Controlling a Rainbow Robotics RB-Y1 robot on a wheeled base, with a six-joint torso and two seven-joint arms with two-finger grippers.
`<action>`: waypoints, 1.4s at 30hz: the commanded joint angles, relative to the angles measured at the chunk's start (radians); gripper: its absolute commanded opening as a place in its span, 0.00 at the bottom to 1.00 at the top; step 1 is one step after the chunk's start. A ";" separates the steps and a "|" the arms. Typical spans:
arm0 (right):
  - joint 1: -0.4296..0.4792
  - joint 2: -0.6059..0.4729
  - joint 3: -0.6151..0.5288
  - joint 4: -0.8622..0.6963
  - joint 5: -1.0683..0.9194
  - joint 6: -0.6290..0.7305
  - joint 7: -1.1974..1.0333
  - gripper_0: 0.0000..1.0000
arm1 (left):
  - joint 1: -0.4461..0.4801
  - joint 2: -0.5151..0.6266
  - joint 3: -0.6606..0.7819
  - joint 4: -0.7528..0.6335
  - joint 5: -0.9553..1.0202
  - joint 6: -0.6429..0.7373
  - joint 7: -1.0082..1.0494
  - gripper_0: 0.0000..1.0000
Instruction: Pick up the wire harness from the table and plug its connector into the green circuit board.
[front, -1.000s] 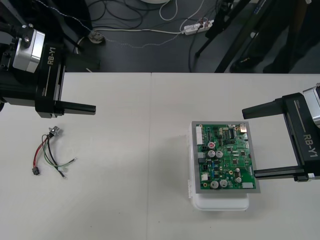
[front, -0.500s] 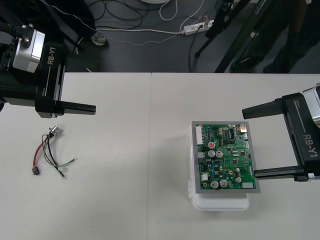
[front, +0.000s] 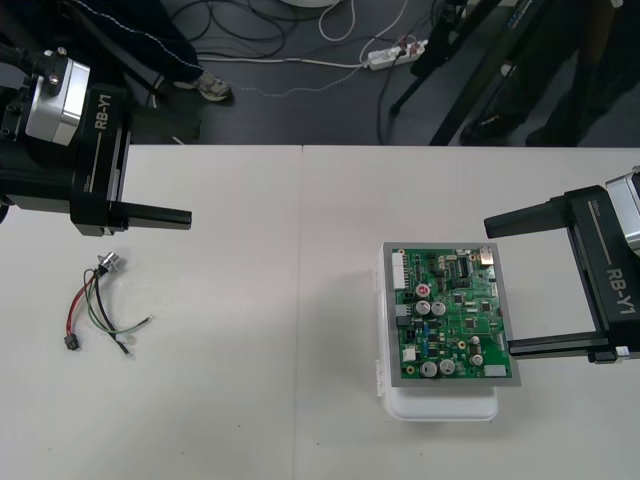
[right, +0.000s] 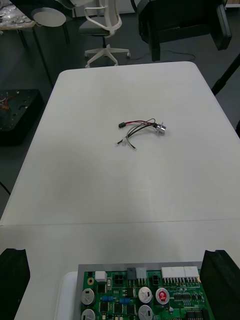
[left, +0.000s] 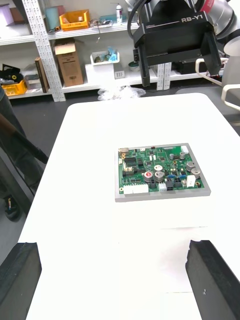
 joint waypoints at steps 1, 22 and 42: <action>0.014 0.010 -0.031 -0.013 0.006 0.001 0.001 1.00 | -0.015 0.043 0.030 -0.028 0.016 0.045 0.048 0.86; 0.060 0.055 0.005 0.005 0.011 0.001 0.003 1.00 | 0.051 -0.020 0.007 -0.008 0.023 0.003 0.051 0.86; 0.059 0.024 -0.063 0.012 -0.009 0.001 0.030 1.00 | 0.037 0.107 0.027 0.012 -0.126 -0.069 -0.104 0.86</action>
